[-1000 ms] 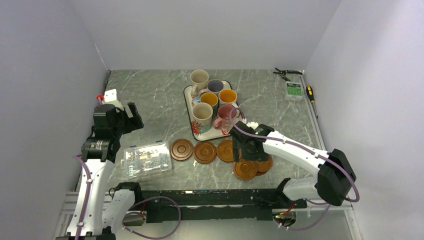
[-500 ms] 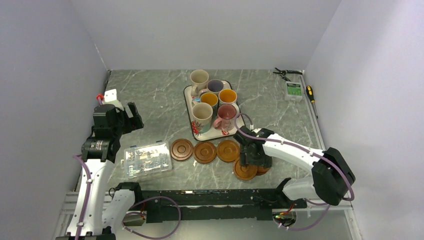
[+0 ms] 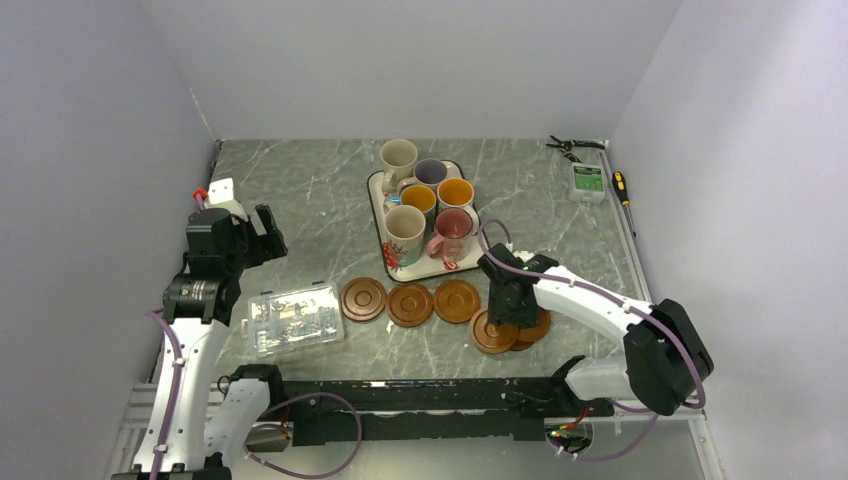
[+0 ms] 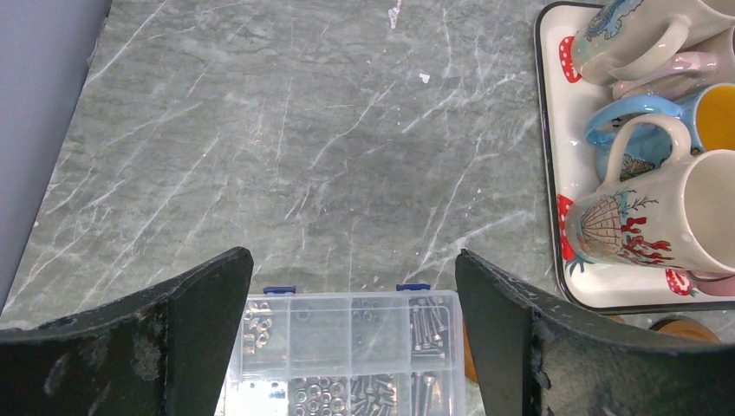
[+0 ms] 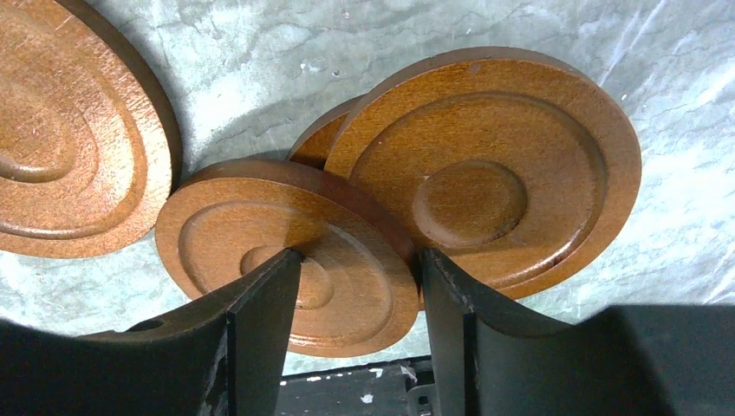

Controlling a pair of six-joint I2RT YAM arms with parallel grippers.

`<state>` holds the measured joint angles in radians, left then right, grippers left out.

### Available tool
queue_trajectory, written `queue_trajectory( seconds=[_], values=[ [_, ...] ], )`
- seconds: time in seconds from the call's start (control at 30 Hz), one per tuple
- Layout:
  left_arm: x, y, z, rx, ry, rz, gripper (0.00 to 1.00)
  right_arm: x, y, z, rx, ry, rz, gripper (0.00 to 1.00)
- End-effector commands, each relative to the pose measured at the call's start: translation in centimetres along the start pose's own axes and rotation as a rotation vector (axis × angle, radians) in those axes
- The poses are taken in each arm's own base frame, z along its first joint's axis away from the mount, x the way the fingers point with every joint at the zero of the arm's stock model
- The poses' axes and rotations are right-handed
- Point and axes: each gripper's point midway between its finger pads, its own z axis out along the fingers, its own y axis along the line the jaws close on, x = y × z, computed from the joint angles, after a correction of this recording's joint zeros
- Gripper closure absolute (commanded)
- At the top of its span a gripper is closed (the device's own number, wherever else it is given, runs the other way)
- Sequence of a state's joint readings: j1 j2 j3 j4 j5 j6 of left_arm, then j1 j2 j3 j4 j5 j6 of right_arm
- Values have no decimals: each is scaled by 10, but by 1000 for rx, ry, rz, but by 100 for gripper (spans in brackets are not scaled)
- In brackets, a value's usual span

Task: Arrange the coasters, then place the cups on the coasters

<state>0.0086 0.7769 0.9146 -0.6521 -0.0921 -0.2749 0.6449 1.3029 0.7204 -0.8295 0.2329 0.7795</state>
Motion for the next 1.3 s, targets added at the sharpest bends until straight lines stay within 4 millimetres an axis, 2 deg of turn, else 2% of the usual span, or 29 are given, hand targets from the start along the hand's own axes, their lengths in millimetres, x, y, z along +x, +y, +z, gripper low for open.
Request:
queue_trajectory(
  seconds=[0.0, 0.23, 0.37, 0.67, 0.9, 1.07, 1.27],
  values=[
    [-11, -6, -2, 23, -34, -9, 6, -8, -3, 2, -16, -40, 19, 47],
    [-11, -6, -2, 25, -35, -10, 6, -25, -15, 1, -20, -78, 99, 69],
    [-11, -6, -2, 25, -35, -10, 6, -37, -22, -3, -14, -112, 138, 75],
    [-11, -7, -3, 31, -38, -11, 6, -70, -36, -9, -10, -204, 213, 82],
    [-11, -8, -3, 34, -38, -11, 6, -101, -26, -3, -48, -225, 215, 85],
    [-11, -8, -3, 35, -36, -10, 6, -110, -20, 5, -50, -207, 197, 85],
    [-11, -8, -3, 34, -36, -10, 6, -111, -24, 13, -20, -201, 199, 82]
  ],
)
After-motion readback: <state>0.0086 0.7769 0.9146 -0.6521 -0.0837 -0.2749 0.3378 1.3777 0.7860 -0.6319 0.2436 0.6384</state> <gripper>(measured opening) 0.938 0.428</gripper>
